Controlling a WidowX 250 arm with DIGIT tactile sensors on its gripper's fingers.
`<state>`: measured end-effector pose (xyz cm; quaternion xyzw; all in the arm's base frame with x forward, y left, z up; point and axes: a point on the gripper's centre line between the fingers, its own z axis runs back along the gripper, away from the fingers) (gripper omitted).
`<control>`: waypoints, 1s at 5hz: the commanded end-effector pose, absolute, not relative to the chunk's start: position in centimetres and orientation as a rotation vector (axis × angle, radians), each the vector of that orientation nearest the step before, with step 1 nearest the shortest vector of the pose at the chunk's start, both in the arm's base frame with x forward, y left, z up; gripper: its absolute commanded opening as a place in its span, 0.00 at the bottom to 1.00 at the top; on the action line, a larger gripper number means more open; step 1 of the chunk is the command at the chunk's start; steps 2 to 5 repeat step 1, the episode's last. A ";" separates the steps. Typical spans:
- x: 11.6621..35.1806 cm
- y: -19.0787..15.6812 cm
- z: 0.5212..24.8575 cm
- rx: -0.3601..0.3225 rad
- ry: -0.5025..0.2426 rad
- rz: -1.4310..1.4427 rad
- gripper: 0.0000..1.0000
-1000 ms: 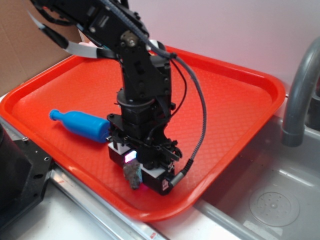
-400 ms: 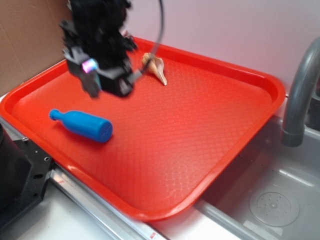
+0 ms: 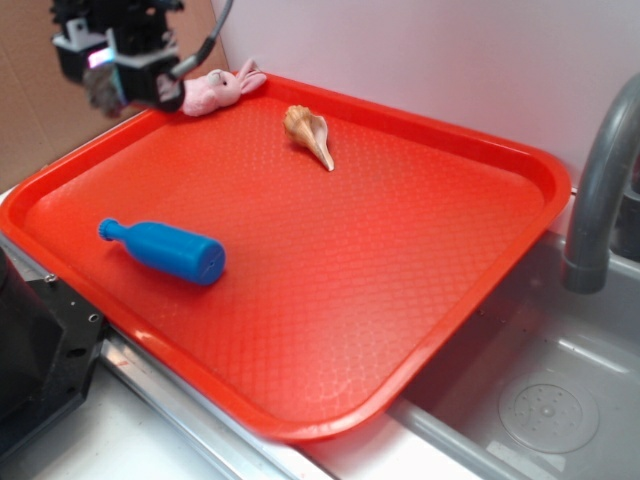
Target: Grab the rock.
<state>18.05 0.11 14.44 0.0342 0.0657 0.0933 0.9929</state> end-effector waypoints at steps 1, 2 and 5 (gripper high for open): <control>20.5 1.2 18.7 0.167 0.016 0.143 0.00; 20.5 1.2 18.7 0.167 0.016 0.143 0.00; 20.5 1.2 18.7 0.167 0.016 0.143 0.00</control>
